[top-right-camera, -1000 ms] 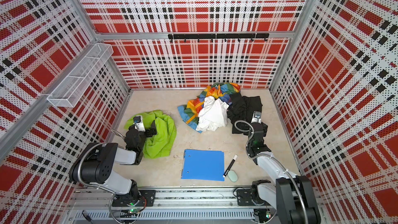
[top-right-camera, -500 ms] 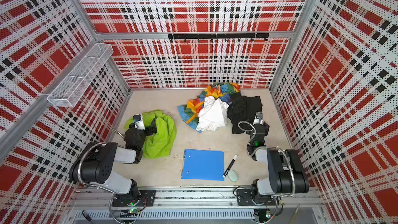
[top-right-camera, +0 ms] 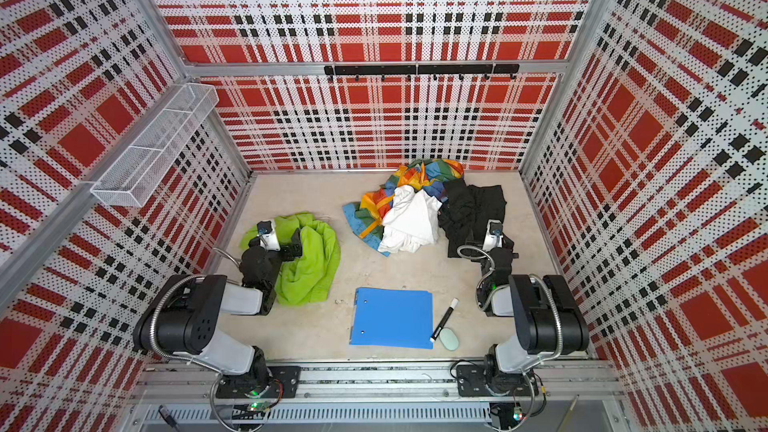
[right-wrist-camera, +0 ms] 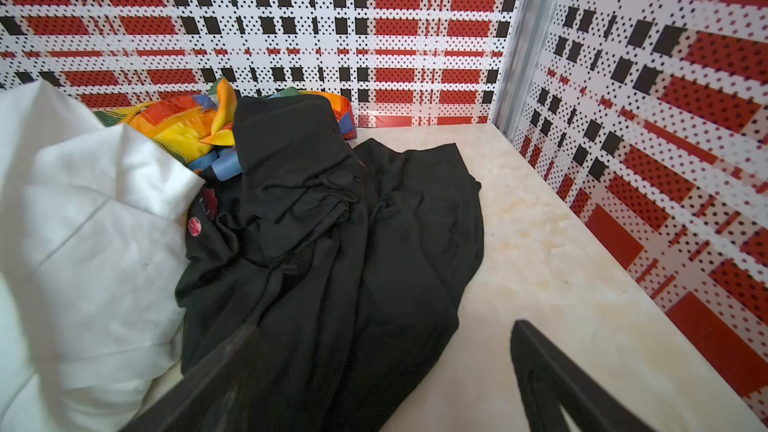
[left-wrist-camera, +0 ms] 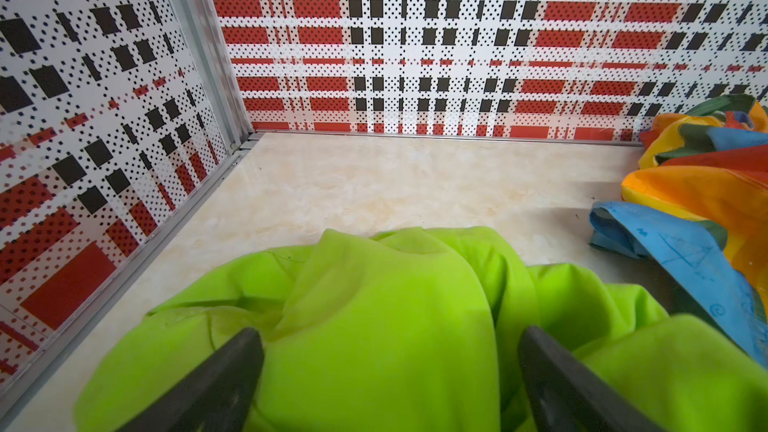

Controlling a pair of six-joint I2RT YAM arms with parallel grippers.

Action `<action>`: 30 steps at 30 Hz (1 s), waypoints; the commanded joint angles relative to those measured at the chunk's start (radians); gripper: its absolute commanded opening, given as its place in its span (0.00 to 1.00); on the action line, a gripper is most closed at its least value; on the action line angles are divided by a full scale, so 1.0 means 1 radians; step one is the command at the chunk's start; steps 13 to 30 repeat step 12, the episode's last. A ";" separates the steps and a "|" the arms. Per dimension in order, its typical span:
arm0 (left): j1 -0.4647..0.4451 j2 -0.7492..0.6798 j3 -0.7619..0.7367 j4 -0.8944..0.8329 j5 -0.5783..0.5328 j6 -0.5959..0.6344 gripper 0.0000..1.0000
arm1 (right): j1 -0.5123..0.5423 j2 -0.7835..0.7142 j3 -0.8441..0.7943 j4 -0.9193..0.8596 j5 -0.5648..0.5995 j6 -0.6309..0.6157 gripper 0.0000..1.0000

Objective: Pick out a specific cloth from the pile

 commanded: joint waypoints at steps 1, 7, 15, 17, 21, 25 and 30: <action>0.003 0.007 0.016 0.029 0.013 -0.002 0.99 | 0.006 0.004 0.012 0.065 -0.027 -0.020 1.00; 0.003 0.007 0.016 0.028 0.012 -0.001 0.99 | 0.006 0.007 0.021 0.051 -0.029 -0.014 1.00; 0.004 0.005 0.016 0.028 0.013 -0.001 0.99 | 0.006 0.004 0.012 0.065 -0.024 -0.015 1.00; 0.004 0.005 0.016 0.028 0.013 -0.001 0.99 | 0.006 0.004 0.012 0.065 -0.024 -0.015 1.00; 0.004 0.005 0.016 0.028 0.013 -0.001 0.99 | 0.006 0.004 0.012 0.065 -0.024 -0.015 1.00; 0.004 0.005 0.016 0.028 0.013 -0.001 0.99 | 0.006 0.004 0.012 0.065 -0.024 -0.015 1.00; 0.004 0.005 0.016 0.028 0.013 -0.001 0.99 | 0.006 0.004 0.012 0.065 -0.024 -0.015 1.00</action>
